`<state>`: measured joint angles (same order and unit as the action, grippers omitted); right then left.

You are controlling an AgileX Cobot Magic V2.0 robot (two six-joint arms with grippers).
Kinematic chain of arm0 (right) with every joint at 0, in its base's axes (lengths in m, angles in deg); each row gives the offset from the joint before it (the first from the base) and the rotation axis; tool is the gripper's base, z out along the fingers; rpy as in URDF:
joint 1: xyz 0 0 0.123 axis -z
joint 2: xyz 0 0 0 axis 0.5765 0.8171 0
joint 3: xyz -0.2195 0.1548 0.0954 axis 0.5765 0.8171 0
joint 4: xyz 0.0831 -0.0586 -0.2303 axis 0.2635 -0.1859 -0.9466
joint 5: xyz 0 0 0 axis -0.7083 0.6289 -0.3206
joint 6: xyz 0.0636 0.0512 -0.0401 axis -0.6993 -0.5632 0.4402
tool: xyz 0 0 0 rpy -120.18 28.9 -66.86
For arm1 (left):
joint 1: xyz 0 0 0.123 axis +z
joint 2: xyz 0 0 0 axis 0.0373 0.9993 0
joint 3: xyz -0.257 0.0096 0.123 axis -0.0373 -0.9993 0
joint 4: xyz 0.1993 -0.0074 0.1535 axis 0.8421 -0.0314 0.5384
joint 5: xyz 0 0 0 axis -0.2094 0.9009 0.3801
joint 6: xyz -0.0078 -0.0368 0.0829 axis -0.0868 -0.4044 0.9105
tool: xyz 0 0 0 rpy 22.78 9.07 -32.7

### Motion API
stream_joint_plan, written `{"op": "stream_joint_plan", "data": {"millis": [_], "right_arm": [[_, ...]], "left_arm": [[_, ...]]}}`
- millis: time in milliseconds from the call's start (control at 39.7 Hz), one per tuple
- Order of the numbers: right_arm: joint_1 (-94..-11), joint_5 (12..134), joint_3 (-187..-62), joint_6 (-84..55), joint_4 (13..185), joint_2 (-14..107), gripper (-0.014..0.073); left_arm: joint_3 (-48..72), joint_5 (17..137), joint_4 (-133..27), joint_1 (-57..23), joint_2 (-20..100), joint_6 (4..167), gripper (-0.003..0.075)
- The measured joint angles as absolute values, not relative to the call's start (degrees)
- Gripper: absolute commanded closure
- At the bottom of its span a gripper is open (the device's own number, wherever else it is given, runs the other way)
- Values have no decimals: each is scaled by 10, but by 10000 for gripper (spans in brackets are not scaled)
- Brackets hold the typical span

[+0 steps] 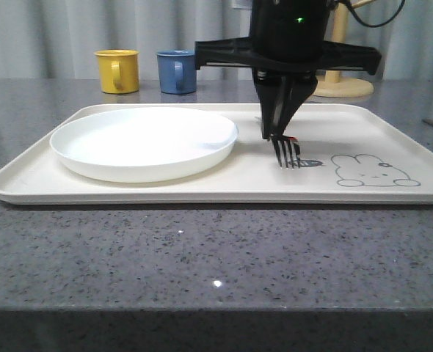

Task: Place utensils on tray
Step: 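Carry the fork onto the tray beside the plate, open right gripper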

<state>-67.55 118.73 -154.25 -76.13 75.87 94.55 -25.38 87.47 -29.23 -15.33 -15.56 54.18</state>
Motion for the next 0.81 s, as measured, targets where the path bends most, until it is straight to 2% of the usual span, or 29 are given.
{"op": "stream_joint_plan", "data": {"millis": [177,479,807], "right_arm": [[-676,1178,-1542,-763,760,958,645],[-676,1178,-1544,-764,760,959,392],[-677,1199,-1561,-764,763,962,313]], "left_arm": [[-254,875,-292,-153,-156,542,738],[-254,875,-292,-153,-156,542,738],[-254,875,-292,-153,-156,542,738]]}}
